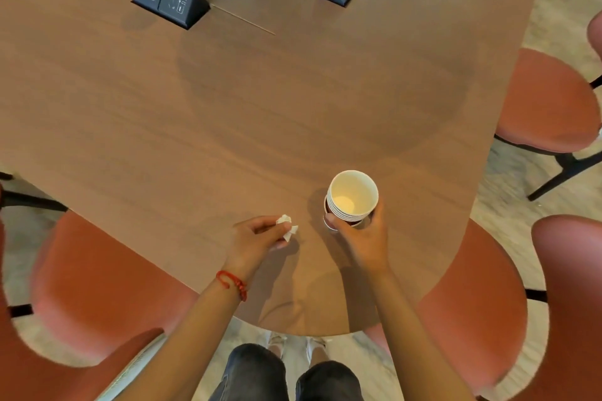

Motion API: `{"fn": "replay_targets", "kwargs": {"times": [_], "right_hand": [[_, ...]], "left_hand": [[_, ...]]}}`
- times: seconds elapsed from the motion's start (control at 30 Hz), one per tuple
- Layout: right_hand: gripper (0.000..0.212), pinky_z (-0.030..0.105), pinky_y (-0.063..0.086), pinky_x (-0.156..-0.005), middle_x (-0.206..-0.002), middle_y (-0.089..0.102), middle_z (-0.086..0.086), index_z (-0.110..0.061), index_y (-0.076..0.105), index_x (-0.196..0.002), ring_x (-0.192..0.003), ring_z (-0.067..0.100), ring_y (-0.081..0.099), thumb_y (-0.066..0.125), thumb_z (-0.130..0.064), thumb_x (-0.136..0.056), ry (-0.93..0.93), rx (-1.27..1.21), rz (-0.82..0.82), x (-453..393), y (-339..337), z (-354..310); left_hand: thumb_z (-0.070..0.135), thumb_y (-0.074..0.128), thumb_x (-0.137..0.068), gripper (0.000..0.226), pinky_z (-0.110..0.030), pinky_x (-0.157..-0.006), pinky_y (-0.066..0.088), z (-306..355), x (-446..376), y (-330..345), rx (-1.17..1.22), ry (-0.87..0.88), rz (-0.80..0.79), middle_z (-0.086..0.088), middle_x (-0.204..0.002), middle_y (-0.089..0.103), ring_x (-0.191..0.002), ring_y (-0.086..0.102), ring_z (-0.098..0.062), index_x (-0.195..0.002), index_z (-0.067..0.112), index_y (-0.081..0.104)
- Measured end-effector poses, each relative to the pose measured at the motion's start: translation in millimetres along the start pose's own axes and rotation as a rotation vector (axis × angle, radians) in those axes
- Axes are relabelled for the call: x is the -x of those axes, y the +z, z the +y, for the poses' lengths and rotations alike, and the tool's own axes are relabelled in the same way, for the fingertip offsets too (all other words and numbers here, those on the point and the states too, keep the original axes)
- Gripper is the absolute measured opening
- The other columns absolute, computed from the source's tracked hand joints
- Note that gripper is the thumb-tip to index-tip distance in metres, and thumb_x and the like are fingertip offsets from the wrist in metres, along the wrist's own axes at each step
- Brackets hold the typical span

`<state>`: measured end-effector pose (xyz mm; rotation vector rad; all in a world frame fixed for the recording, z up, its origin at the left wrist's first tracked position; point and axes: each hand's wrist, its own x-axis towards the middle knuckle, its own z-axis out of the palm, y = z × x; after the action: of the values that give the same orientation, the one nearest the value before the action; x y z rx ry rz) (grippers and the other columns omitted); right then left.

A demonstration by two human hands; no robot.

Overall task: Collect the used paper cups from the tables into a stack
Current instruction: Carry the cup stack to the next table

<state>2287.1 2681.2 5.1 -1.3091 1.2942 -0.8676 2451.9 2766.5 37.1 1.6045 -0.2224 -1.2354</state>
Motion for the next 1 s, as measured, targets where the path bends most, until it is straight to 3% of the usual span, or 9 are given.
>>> {"fn": "replay_targets", "kwargs": {"times": [0.1,0.27,0.37,0.53,0.7,1.0], "right_hand": [[0.078,0.026,0.049,-0.089,-0.119,0.057,-0.02,-0.047,0.044,-0.121,-0.113,0.005,0.055,0.086,-0.037,-0.056,-0.014,0.02,-0.013,0,0,9],[0.077,0.019,0.046,-0.089,-0.118,0.058,-0.021,-0.054,0.045,-0.116,-0.112,0.003,0.055,0.089,-0.025,-0.059,0.013,0.029,-0.022,1,3,18],[0.074,0.021,0.046,-0.088,-0.119,0.058,-0.017,-0.047,0.046,-0.117,-0.112,0.004,0.055,0.088,-0.022,-0.061,0.024,0.028,-0.026,1,5,18],[0.074,0.008,0.044,-0.084,-0.118,0.057,-0.022,-0.044,0.046,-0.117,-0.112,-0.002,0.053,0.088,-0.021,-0.061,0.006,0.028,-0.044,4,6,8],[0.07,0.005,0.045,-0.081,-0.116,0.056,-0.024,-0.045,0.047,-0.114,-0.11,-0.008,0.052,0.086,-0.017,-0.064,0.01,0.006,-0.103,12,6,-10],[0.071,0.01,0.048,-0.083,-0.113,0.061,-0.029,-0.045,0.049,-0.116,-0.111,-0.004,0.055,0.085,-0.035,-0.055,-0.018,-0.067,-0.345,15,17,-38]], "left_hand": [[0.003,0.07,-0.078,0.016,-0.013,-0.056,0.052,-5,-5,-1,0.006,-0.018,0.014,0.004,-0.064,0.073,-0.062,0.067,-0.005,-0.072,0.017,0.072],[0.007,0.071,-0.078,0.008,-0.014,-0.057,0.052,-8,-9,-4,-0.016,-0.009,-0.001,0.002,-0.067,0.073,-0.065,0.068,-0.005,-0.076,0.015,0.073],[0.007,0.071,-0.078,0.007,-0.014,-0.057,0.052,-7,-10,-5,0.0,-0.01,0.001,0.002,-0.067,0.073,-0.066,0.068,-0.006,-0.076,0.014,0.072],[0.006,0.07,-0.078,0.007,-0.015,-0.058,0.053,-3,-9,-8,0.032,-0.001,0.005,0.002,-0.067,0.073,-0.067,0.068,-0.006,-0.079,0.013,0.072],[0.009,0.071,-0.078,0.006,-0.016,-0.063,0.055,2,-3,-17,0.04,0.025,0.0,0.003,-0.067,0.073,-0.062,0.066,-0.006,-0.078,0.014,0.073],[0.015,0.074,-0.075,0.01,-0.017,-0.062,0.054,8,33,-43,0.138,0.127,0.158,-0.002,-0.068,0.073,-0.064,0.067,-0.009,-0.066,0.019,0.076]]}}
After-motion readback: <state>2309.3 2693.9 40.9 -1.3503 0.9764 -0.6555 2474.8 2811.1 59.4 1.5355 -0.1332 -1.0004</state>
